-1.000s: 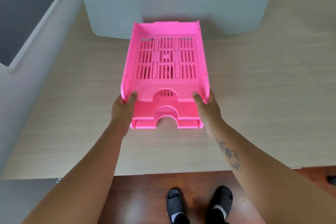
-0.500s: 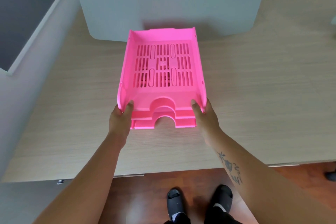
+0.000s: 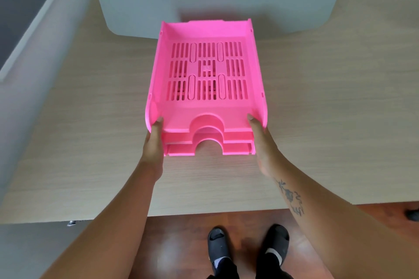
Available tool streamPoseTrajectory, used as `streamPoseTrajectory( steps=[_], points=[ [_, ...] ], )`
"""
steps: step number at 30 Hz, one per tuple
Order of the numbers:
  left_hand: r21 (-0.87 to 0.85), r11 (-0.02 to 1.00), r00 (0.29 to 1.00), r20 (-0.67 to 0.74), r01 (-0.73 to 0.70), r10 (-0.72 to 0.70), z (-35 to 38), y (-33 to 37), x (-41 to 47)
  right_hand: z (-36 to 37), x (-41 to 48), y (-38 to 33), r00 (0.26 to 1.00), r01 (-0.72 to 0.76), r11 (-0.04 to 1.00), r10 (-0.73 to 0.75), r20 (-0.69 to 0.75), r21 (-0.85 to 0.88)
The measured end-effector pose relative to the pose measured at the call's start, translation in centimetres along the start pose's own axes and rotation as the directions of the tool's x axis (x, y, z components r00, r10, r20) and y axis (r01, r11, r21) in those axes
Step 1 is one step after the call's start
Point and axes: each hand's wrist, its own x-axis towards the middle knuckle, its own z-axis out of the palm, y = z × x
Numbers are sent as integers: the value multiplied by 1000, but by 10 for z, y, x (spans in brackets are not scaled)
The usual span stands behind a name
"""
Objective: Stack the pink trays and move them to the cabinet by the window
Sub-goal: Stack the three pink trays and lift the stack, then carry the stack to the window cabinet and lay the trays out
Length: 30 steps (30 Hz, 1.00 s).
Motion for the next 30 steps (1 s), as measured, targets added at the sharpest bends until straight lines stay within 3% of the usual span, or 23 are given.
streamPoseTrajectory(
  steps=[6,10,20,30],
  points=[
    [-29,1000,995,-95,0,-2,9,33,-3,0,-1,-27,999,2,999,0,-51,33],
    [-43,999,999,-53,-10,8,14,61,-4,1,-5,-56,995,79,997,-79,-66,10],
    [-105,994,997,-62,34,-40,36,74,-19,-16,-7,-79,990,90,991,-100,-100,-103],
    [-149,984,977,-201,-99,68,77,111,-79,-53,-44,-131,984,171,983,-168,59,-59]
  ],
)
